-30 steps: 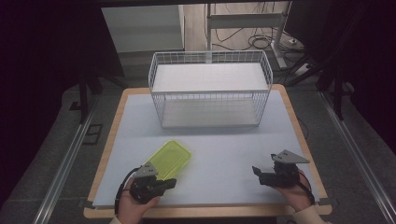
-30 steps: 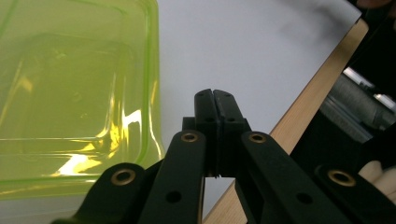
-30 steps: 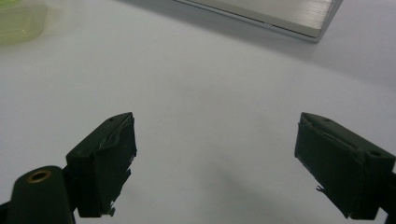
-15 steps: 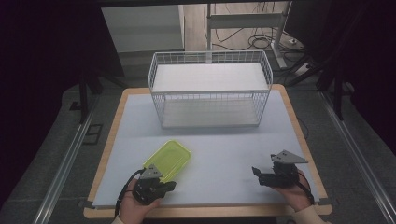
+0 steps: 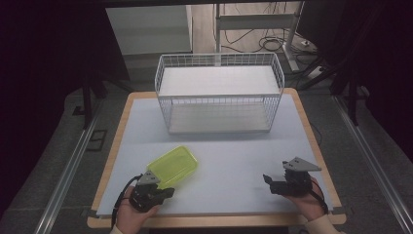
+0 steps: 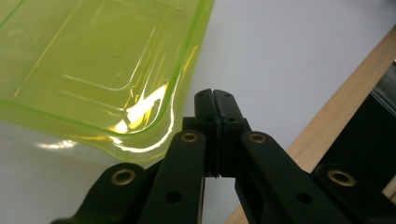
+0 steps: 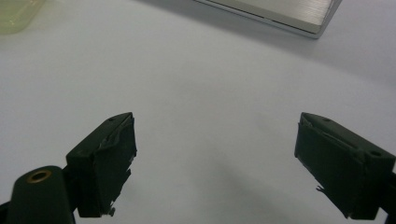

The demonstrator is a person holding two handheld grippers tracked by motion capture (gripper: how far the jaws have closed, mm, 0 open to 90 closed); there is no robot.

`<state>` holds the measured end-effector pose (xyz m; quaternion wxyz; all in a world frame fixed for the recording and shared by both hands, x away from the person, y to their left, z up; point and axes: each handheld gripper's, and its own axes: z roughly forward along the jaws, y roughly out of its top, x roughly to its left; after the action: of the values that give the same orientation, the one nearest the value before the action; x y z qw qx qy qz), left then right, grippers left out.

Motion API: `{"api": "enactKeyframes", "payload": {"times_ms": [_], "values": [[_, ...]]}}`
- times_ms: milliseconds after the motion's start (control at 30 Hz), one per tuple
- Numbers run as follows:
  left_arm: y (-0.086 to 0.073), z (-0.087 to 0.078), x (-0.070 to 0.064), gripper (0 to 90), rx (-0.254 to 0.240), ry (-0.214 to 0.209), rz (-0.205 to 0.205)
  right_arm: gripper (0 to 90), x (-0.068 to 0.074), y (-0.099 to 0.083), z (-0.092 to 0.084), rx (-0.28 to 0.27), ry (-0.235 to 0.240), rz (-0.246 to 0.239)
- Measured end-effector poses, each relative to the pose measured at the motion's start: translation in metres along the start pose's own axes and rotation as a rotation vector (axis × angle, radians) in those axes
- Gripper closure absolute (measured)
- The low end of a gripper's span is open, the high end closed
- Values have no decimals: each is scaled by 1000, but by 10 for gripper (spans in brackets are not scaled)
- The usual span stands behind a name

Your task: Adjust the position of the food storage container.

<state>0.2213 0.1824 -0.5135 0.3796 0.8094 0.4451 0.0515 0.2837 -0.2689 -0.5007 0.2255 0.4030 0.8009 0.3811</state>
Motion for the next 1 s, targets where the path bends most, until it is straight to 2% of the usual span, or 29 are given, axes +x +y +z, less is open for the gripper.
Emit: {"api": "enactKeyframes", "payload": {"times_ms": [200, 433, 1000], "values": [[-2, -6, 14, 899, -4, 21, -30, 129, 0, 0, 0, -1, -2, -1], [-4, -13, 34, 900, -19, 64, -77, 129, 0, 0, 0, 1, -5, -3], [-5, -15, 46, 899, -24, 85, -106, 128, 0, 0, 0, 2, -6, -8]]}}
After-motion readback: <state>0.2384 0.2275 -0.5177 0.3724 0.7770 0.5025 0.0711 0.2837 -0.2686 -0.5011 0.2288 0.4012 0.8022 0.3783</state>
